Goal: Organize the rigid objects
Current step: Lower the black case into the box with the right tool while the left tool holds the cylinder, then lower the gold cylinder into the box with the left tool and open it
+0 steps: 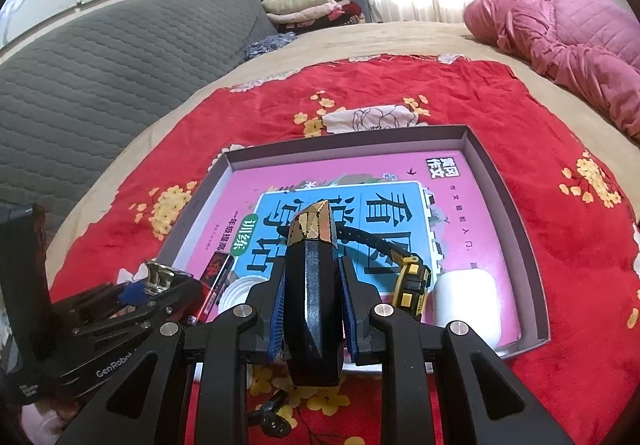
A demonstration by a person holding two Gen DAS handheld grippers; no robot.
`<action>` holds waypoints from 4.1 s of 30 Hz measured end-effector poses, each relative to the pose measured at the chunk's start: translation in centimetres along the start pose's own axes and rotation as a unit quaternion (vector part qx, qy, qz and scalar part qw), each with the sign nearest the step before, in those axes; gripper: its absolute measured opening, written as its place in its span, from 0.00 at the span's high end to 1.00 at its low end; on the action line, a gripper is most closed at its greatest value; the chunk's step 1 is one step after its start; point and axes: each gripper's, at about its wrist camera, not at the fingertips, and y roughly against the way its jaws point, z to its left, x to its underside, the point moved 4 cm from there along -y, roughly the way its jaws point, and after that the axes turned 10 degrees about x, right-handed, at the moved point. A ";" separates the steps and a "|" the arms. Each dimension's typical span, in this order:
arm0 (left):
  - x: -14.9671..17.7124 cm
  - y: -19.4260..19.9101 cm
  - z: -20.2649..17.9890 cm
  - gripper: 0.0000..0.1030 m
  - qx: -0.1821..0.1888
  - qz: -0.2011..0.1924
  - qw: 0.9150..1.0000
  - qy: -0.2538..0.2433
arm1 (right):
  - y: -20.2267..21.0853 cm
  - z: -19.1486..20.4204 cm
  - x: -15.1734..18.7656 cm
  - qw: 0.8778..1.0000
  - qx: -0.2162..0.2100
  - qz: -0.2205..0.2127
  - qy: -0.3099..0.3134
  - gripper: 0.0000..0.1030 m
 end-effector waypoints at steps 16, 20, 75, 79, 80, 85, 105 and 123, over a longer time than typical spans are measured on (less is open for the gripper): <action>0.1 0.6 -2.2 0.65 0.070 -0.013 0.997 -0.004 | 0.1 -0.1 0.1 1.000 0.002 0.000 -0.002 0.77; 0.1 0.3 -2.8 0.65 0.075 -0.012 0.997 -0.011 | -0.1 -0.2 0.1 1.000 0.002 0.001 -0.003 0.77; 0.4 -2.6 -4.7 0.64 0.067 0.047 0.996 -0.035 | -2.7 -1.1 0.4 0.996 0.054 0.048 0.051 0.77; 0.5 -2.7 -4.7 0.64 0.065 0.049 0.996 -0.036 | -1.8 -1.5 0.4 0.997 0.046 0.043 0.040 0.76; 0.4 -2.7 -4.8 0.64 0.066 0.048 0.996 -0.036 | -1.6 -1.6 0.4 0.998 0.043 0.041 0.037 0.76; 0.6 -2.8 -4.7 0.64 0.064 0.050 0.996 -0.037 | 0.3 -2.2 0.4 0.999 0.034 0.026 0.021 0.75; 0.8 -1.9 -5.0 0.61 0.050 0.045 0.997 -0.047 | 2.9 -2.7 1.1 1.000 0.018 0.015 0.011 0.75; 1.0 -0.4 -5.0 0.53 0.051 0.030 0.997 -0.056 | 3.8 -2.1 2.4 1.000 0.009 0.022 0.008 0.67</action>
